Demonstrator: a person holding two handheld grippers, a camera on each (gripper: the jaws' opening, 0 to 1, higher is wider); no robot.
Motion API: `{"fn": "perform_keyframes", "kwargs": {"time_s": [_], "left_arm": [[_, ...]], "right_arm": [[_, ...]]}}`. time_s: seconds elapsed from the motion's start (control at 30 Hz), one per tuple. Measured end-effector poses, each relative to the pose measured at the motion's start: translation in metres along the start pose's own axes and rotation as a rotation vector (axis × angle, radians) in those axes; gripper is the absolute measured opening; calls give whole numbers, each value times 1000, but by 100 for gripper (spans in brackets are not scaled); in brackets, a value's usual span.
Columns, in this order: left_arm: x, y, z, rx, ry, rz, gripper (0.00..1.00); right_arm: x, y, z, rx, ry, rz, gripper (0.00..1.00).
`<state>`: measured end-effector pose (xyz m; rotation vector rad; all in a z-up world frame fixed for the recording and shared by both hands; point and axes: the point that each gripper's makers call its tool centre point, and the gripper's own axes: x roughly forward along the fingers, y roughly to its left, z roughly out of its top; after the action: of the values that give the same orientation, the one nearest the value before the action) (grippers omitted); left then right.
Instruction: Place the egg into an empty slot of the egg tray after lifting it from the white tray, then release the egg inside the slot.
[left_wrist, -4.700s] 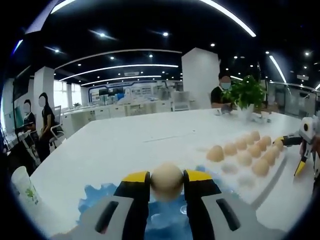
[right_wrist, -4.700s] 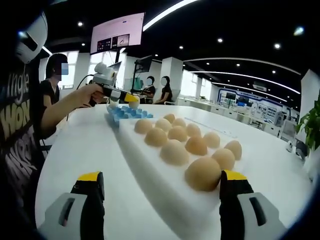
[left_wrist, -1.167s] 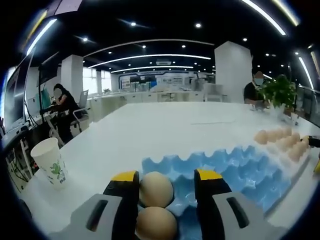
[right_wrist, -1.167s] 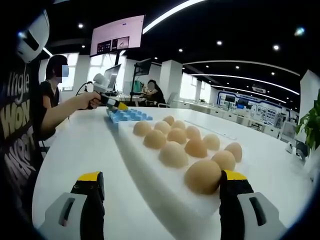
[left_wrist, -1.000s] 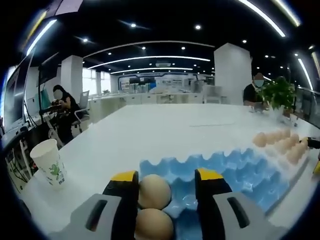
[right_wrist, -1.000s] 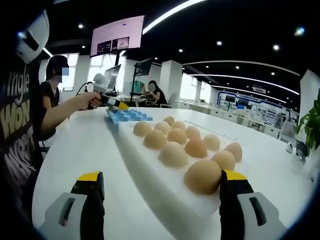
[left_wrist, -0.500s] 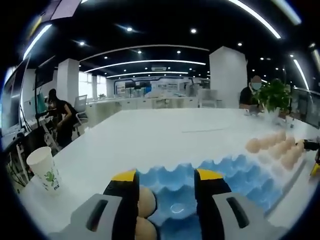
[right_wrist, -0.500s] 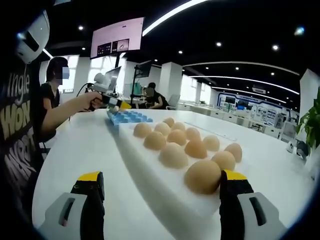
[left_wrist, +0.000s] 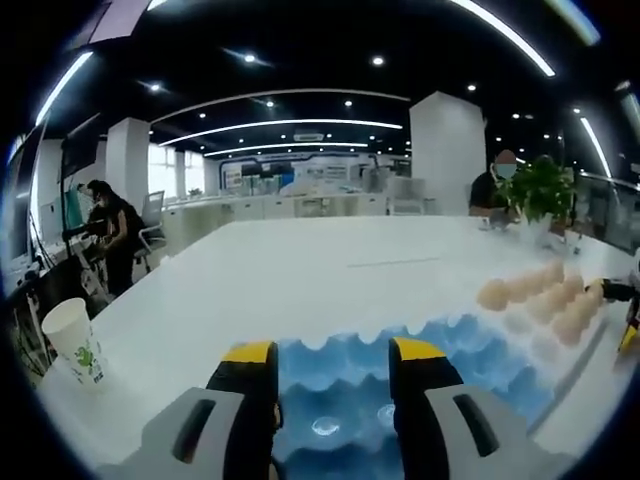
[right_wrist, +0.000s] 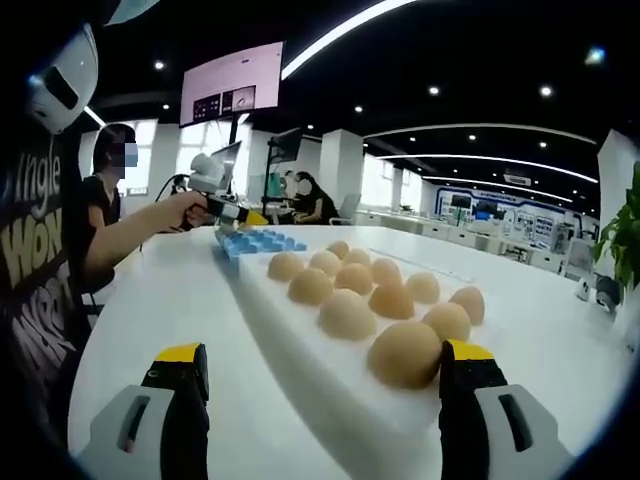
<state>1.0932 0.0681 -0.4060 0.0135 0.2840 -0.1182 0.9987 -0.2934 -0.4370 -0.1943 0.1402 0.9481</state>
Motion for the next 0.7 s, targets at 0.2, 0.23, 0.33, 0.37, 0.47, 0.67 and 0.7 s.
{"fn": "perform_keyframes", "kwargs": {"time_s": [0.2, 0.23, 0.33, 0.37, 0.47, 0.67, 0.7], "left_arm": [[3, -10, 2, 5, -2, -22, 45], [3, -12, 2, 6, -1, -26, 45], [5, -18, 3, 10, 0, -41, 45], [4, -20, 4, 11, -1, -45, 45], [4, -25, 8, 14, -10, -57, 45], [4, -48, 17, 40, -21, -104, 45], [5, -54, 19, 49, -23, -119, 45]], "right_arm": [[0, -1, 4, 38, -7, -6, 100], [0, -2, 4, 44, -3, -7, 100], [2, -2, 3, 37, 13, -13, 99], [2, -2, 2, 35, 15, -15, 99], [2, -2, 1, 23, 23, -18, 99], [3, -2, -2, -10, 45, -24, 100], [4, -1, -3, -20, 50, -24, 100]]}}
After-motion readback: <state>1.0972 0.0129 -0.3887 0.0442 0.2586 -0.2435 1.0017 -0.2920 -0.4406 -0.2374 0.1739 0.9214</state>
